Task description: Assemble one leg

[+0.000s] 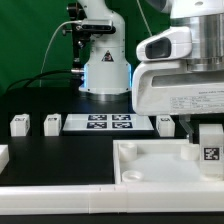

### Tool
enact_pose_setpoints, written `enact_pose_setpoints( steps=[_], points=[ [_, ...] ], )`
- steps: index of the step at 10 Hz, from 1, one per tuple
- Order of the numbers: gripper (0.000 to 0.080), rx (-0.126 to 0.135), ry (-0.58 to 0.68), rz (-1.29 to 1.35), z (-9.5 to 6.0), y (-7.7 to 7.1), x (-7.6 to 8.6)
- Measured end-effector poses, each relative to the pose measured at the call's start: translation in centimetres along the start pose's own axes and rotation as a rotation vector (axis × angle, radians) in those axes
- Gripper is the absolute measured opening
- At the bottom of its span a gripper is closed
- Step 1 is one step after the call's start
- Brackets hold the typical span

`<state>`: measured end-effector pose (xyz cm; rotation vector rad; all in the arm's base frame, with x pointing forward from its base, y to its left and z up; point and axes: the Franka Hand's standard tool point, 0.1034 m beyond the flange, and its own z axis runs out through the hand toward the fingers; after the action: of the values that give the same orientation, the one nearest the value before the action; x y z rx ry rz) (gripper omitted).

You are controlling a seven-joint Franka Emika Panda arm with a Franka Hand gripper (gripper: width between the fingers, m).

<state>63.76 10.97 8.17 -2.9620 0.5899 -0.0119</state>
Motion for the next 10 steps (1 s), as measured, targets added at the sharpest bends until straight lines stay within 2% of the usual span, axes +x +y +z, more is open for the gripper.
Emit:
enact_pose_setpoints(
  steps=[5, 7, 9, 10],
  points=[
    [0.0293, -0.023, 0.015, 0.716, 0.14, -0.13, -0.53],
    [0.0293, -0.020, 0.013, 0.882, 0.17, -0.14, -0.58],
    [0.0293, -0.020, 0.014, 0.940, 0.19, -0.20, -0.63],
    [0.0352, -0.021, 0.013, 0.922, 0.24, -0.30, -0.70]
  ],
)
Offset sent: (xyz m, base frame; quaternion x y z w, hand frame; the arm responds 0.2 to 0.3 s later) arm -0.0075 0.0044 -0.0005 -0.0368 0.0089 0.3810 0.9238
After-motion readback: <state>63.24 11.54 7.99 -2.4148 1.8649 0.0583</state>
